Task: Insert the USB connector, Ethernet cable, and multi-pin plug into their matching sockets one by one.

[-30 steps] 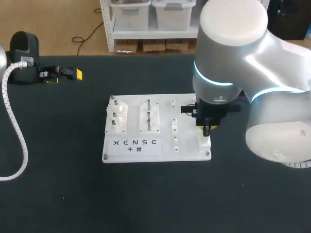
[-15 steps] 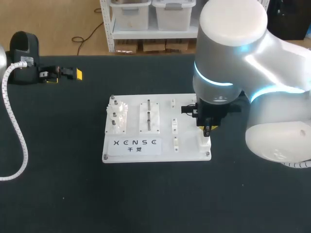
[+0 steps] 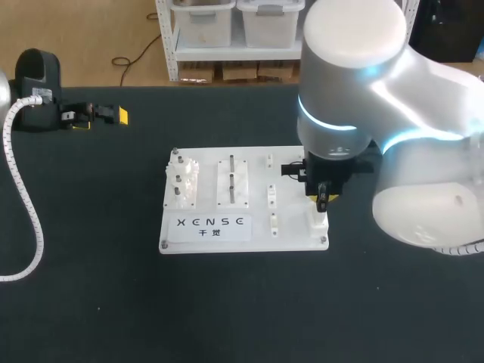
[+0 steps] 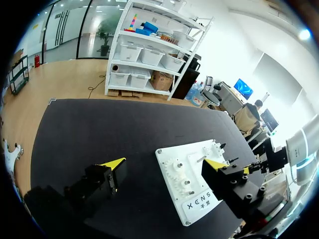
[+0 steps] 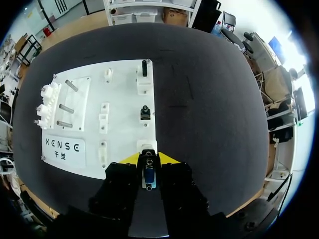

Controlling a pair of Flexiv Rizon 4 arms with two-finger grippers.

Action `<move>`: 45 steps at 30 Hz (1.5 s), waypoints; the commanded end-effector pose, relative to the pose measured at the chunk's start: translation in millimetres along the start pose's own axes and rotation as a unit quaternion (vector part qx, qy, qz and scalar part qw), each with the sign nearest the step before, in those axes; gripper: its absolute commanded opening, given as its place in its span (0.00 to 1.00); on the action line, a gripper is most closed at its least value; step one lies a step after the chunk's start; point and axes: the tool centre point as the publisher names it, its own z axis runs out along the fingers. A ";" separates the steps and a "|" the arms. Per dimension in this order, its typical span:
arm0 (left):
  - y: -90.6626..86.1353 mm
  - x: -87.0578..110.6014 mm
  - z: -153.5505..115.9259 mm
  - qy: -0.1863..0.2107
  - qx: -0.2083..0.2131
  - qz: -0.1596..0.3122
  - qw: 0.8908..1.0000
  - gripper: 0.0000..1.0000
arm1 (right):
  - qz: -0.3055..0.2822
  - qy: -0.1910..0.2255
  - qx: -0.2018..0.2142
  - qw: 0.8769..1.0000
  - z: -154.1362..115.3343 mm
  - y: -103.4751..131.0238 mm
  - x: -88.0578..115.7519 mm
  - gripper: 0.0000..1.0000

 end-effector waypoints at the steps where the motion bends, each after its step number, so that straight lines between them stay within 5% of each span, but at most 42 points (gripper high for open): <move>1: 0.0 0.0 0.0 0.000 0.000 0.000 1.000 1.00 | 0.000 0.000 0.000 1.000 14.3 -0.8 4.1 0.00; 45: 0.0 0.0 0.0 0.000 0.000 0.000 1.000 1.00 | -0.011 -0.037 -0.021 0.999 -4.6 -0.2 -1.5 0.00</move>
